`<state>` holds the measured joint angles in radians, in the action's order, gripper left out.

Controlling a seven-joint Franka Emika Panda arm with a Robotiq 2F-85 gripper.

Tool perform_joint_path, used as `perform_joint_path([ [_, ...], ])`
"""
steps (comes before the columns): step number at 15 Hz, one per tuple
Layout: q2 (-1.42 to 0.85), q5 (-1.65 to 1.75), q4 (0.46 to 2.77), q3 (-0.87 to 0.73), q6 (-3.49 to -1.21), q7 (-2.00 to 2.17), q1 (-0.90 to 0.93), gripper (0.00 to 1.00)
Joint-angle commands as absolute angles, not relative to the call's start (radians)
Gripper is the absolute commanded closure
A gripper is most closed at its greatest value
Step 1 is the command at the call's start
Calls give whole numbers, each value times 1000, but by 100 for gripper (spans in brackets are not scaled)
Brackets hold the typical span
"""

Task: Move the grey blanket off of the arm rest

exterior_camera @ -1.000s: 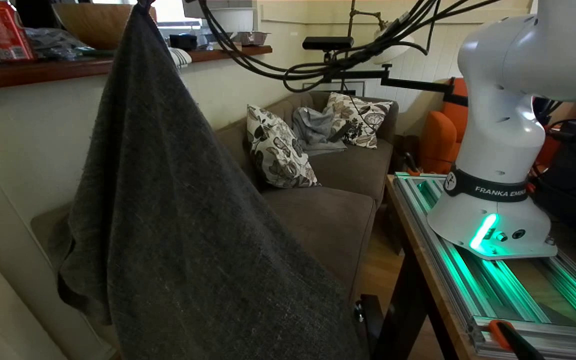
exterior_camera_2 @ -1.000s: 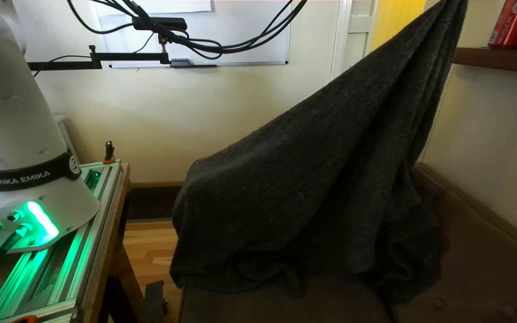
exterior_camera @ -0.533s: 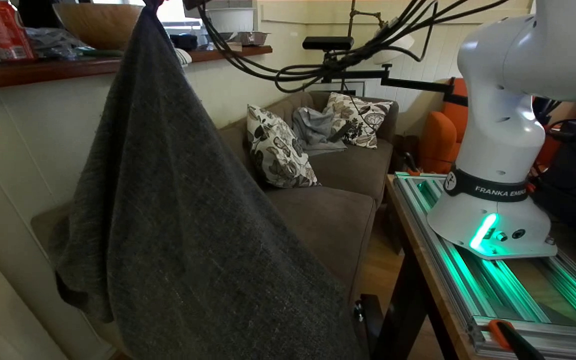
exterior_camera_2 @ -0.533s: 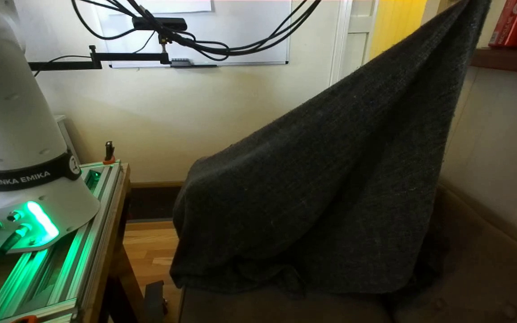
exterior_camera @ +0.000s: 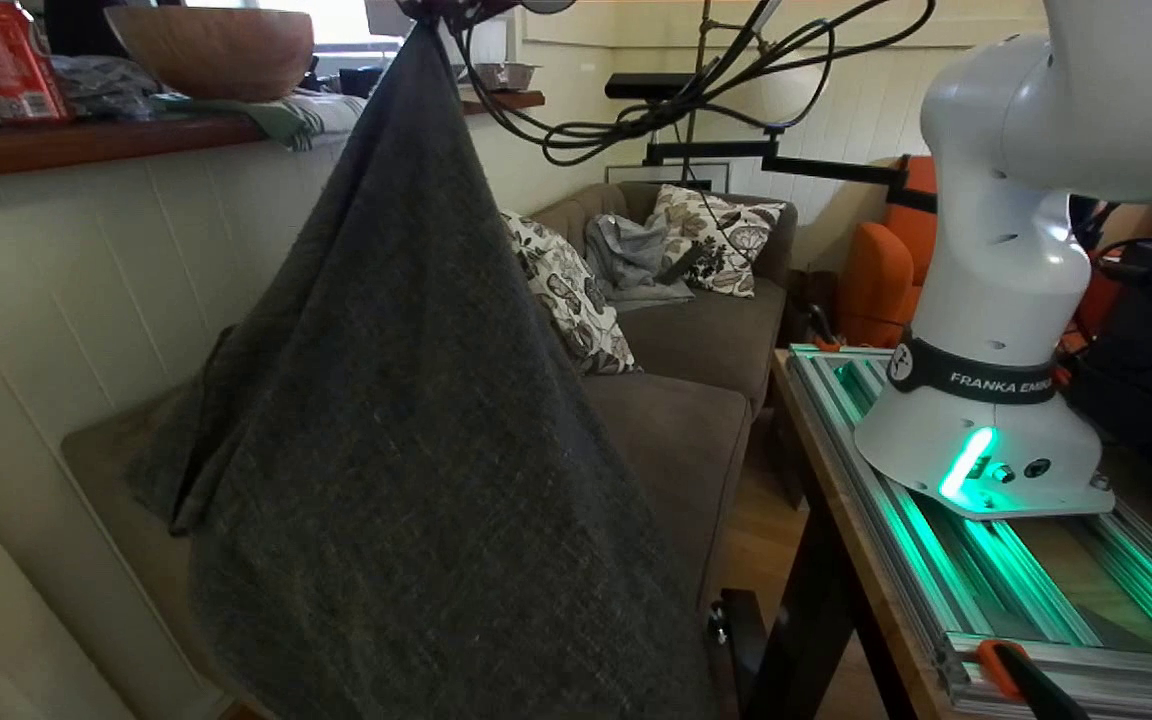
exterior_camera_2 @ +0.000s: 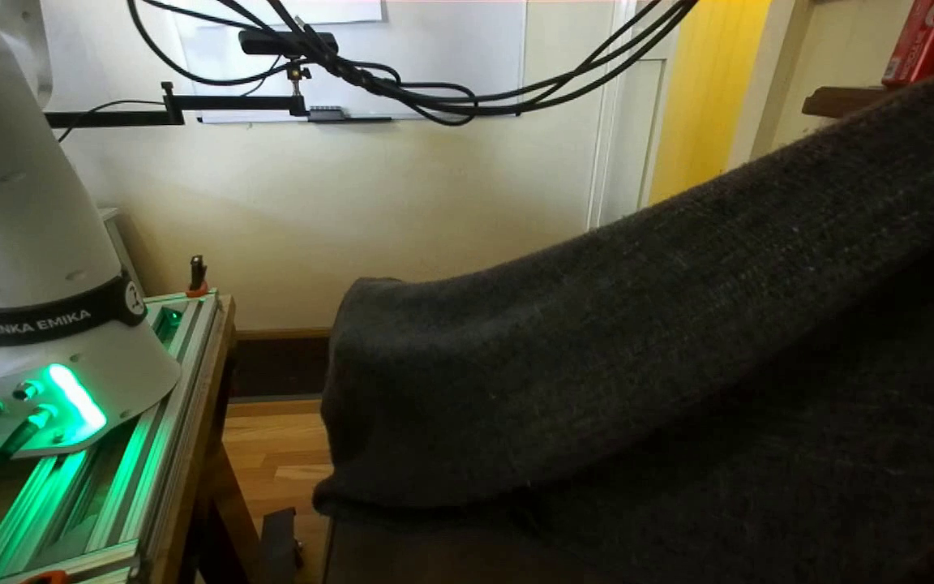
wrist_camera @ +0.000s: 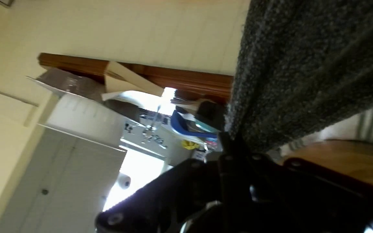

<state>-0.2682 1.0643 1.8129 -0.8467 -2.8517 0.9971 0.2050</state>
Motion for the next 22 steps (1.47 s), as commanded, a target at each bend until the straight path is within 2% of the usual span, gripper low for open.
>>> perform_joint_path([
  [1,-315,1181,1761,-941,-2746,1127,227,100],
  [10,-386,1286,1735,-1044,-2393,1377,311,100],
  [11,-327,1327,1746,-894,-2310,1342,220,100],
  [13,-253,1268,1818,-750,-2356,1184,152,100],
  [16,-269,1240,1876,-554,-2394,1151,39,100],
  [19,-309,1191,1917,-383,-2440,1084,-81,100],
  [22,-364,1106,1940,-285,-2502,960,-159,100],
])
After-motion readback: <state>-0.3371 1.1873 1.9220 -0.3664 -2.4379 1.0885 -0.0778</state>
